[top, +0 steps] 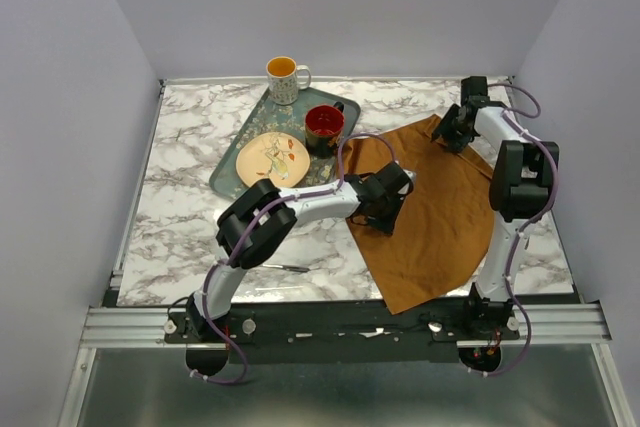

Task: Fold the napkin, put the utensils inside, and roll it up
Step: Flatten the napkin out

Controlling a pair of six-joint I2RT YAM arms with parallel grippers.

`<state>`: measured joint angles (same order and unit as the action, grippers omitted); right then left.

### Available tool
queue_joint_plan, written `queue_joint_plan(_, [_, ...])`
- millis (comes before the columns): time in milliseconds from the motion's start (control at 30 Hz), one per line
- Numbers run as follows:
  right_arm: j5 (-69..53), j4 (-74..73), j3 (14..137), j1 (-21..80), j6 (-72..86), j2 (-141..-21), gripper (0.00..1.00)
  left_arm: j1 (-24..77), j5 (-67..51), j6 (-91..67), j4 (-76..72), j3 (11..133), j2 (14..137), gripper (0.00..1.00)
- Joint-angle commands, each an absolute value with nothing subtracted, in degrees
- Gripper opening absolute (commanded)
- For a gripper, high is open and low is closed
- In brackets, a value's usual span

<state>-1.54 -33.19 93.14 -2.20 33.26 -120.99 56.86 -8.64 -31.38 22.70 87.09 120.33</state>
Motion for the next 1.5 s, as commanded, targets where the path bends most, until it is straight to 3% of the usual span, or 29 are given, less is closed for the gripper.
queue_joint_plan(0, [-0.35, -34.8, 98.87, -2.98, 36.03, -126.2, 0.57, 56.78, -8.88, -31.9, 21.97, 85.17, 119.8, 0.15])
queue_joint_plan(233, [-3.17, -41.74, 111.79, -7.47, 35.51, -134.9, 0.57, 56.69, -9.14, -30.68, 23.64, 86.22, 119.18, 0.15])
queue_joint_plan(500, [7.74, -45.44, 128.39, -11.17, 22.79, -136.06, 0.58, 56.25, -4.93, -26.29, 28.65, 92.54, 118.83, 0.17])
queue_joint_plan(600, [3.08, -45.35, 125.26, -9.59, 20.57, -131.42, 0.6, 54.76, -5.18, -26.28, 28.65, 96.49, 120.31, 0.17])
queue_joint_plan(733, [-1.56, -40.44, 104.92, -8.09, 20.21, -122.01, 0.65, 51.6, -5.98, -27.42, 29.27, 102.12, 124.62, 0.17])
queue_joint_plan(900, [1.84, -39.81, 94.23, -8.09, 18.2, -117.6, 0.65, 49.66, -7.12, -28.39, 30.41, 108.19, 129.02, 0.17])
queue_joint_plan(1300, [7.91, -42.63, 92.9, -8.44, 17.84, -121.46, 0.64, 49.57, -8.79, -29.71, 27.95, 104.51, 129.99, 0.18])
queue_joint_plan(1467, [7.39, -45.51, 97.9, -8.88, 18.46, -124.1, 0.64, 49.57, -9.05, -30.58, 26.55, 101.0, 129.82, 0.23])
